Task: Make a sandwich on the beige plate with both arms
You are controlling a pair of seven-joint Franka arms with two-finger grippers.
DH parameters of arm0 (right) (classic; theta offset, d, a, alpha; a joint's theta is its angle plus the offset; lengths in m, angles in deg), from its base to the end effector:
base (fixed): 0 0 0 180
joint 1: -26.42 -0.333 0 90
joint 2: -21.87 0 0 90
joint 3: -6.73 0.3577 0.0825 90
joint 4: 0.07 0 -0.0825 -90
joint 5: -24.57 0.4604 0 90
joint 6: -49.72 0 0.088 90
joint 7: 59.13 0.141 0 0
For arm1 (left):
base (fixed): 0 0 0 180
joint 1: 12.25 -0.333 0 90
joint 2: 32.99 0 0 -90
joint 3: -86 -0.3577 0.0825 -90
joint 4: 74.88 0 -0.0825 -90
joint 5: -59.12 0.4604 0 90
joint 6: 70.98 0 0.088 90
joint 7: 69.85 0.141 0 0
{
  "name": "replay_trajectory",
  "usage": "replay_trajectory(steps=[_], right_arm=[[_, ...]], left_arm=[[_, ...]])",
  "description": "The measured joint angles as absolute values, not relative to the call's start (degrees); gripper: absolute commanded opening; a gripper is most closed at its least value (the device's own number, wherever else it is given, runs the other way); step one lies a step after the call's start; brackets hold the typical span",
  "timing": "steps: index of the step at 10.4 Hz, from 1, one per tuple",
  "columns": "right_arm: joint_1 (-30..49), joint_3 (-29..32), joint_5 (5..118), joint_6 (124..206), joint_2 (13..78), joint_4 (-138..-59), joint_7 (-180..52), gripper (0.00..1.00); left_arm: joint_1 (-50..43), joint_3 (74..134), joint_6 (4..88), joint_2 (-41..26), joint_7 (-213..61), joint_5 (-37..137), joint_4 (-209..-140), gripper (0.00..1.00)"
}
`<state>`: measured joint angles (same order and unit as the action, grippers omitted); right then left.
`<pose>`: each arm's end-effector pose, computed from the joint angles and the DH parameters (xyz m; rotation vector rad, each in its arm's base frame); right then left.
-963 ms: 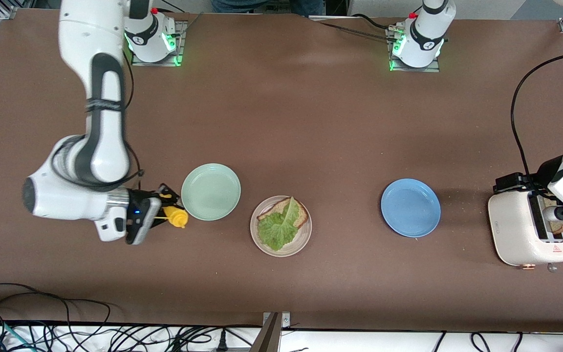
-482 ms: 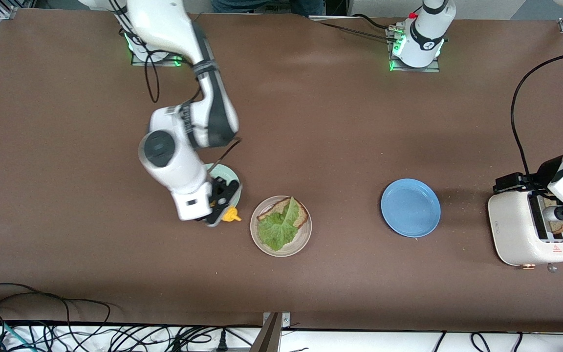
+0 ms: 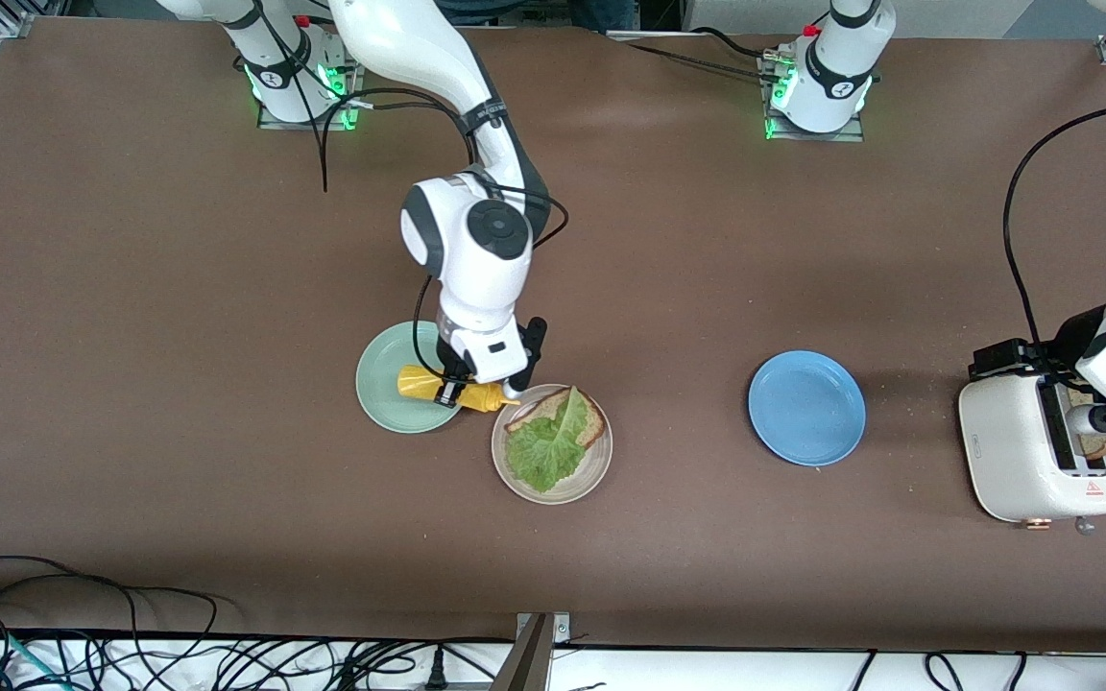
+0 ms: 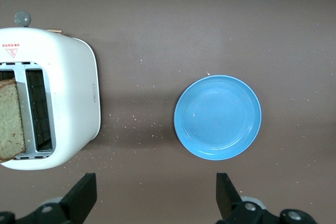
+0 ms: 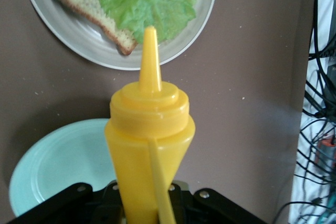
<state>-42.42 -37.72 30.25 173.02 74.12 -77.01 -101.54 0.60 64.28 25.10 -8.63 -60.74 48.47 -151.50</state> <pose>0.6891 0.4842 0.2597 2.0423 1.6666 0.0771 0.7625 0.0462 0.4874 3.1019 -0.0089 -0.0795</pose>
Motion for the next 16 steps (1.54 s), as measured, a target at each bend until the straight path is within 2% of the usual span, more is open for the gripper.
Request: replay_trajectory(steps=[3, 7, 8, 11, 14, 16], right_arm=[[-45.46, -37.70, 20.23, 173.37, 76.83, -76.99, -99.33, 0.00], [-45.43, -39.38, 20.00, 173.65, 76.90, -76.79, -99.33, 0.00], [-44.51, -39.99, 22.01, 173.67, 76.30, -76.56, -100.49, 0.00], [-38.76, -41.55, 39.77, 173.15, 72.78, -76.36, -112.20, 0.00], [-31.41, -42.43, 51.67, 166.31, 68.39, -76.42, -123.25, 0.00], [-26.05, -42.68, 59.35, 161.69, 66.90, -76.48, -131.17, 0.00]], left_arm=[[0.59, 64.27, 25.10, -8.63, -60.74, 48.47, -151.50, 1.00], [-0.19, 63.68, 25.14, -8.64, -60.73, 48.47, -151.49, 1.00], [-1.22, 63.44, 25.24, -8.69, -60.24, 48.48, -151.43, 1.00], [-6.27, 63.14, 25.71, -9.13, -52.55, 50.03, -150.10, 1.00], [-11.01, 63.00, 25.68, -8.82, -43.97, 55.42, -149.46, 1.00], [-14.16, 63.00, 26.27, -6.15, -40.49, 55.76, -149.64, 1.00]])
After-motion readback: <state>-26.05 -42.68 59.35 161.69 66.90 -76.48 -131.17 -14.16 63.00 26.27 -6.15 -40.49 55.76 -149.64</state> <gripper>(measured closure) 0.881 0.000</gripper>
